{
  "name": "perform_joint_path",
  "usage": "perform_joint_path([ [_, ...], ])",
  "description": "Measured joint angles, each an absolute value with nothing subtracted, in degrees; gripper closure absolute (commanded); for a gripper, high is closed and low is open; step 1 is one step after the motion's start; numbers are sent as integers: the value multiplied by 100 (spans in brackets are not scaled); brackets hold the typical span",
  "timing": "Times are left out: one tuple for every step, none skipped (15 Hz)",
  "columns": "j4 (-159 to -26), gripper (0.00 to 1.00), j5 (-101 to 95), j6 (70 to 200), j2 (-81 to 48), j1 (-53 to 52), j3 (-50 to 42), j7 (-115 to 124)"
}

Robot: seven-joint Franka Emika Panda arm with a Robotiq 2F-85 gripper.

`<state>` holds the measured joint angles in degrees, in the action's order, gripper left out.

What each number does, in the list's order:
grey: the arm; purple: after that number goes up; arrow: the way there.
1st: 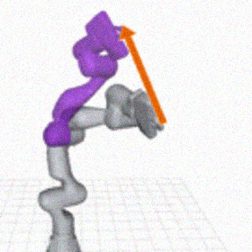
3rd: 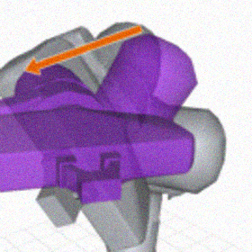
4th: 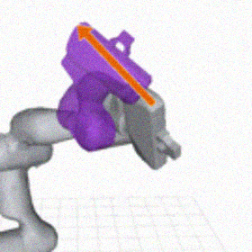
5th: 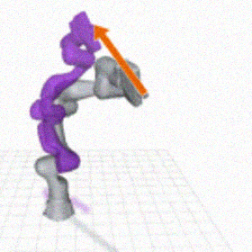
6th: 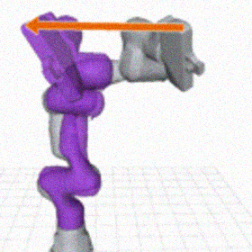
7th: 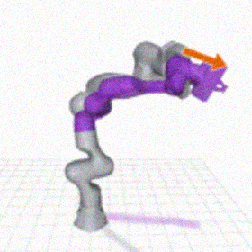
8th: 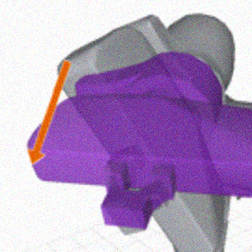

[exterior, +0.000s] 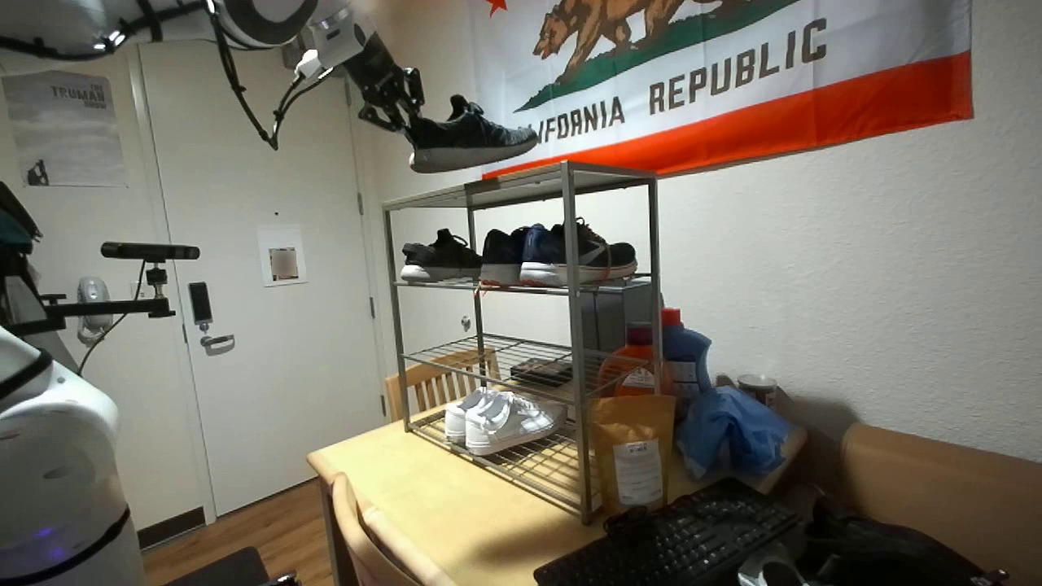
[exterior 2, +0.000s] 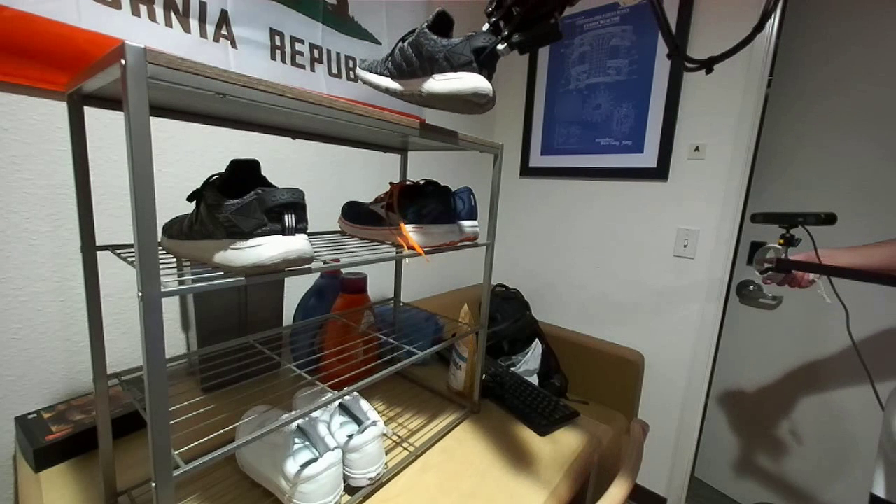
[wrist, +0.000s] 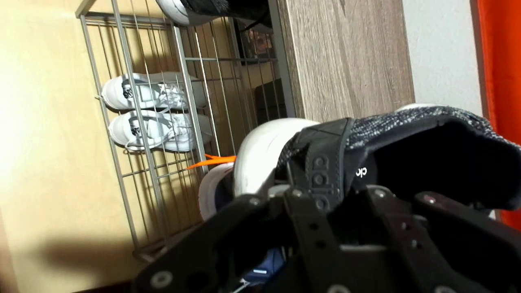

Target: Move the black shoe from the third shelf and put it on top of the shoe rack

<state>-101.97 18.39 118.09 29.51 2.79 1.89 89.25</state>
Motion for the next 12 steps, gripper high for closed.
perform_joint_path([
  [-10032,94,1792,11722,2804,286,190,8935],
  [-9863,94,1738,11626,2657,294,191,8943],
  [-9694,94,1672,11526,2515,299,196,8957],
  [-9526,94,1591,11429,2377,302,206,8991],
  [-9354,94,1511,11333,2241,302,218,9037],
  [-9190,94,1429,11243,2114,302,229,9059],
  [-9025,94,1352,11150,1991,302,238,9080],
  [-8868,94,1282,11061,1881,302,245,9118],
  [-8719,94,1217,10977,1776,302,247,9150],
  [-8571,94,1163,10891,1677,302,247,9160],
  [-8436,94,1135,10819,1586,302,247,9162],
  [-8306,94,1124,10747,1498,302,245,9162],
])
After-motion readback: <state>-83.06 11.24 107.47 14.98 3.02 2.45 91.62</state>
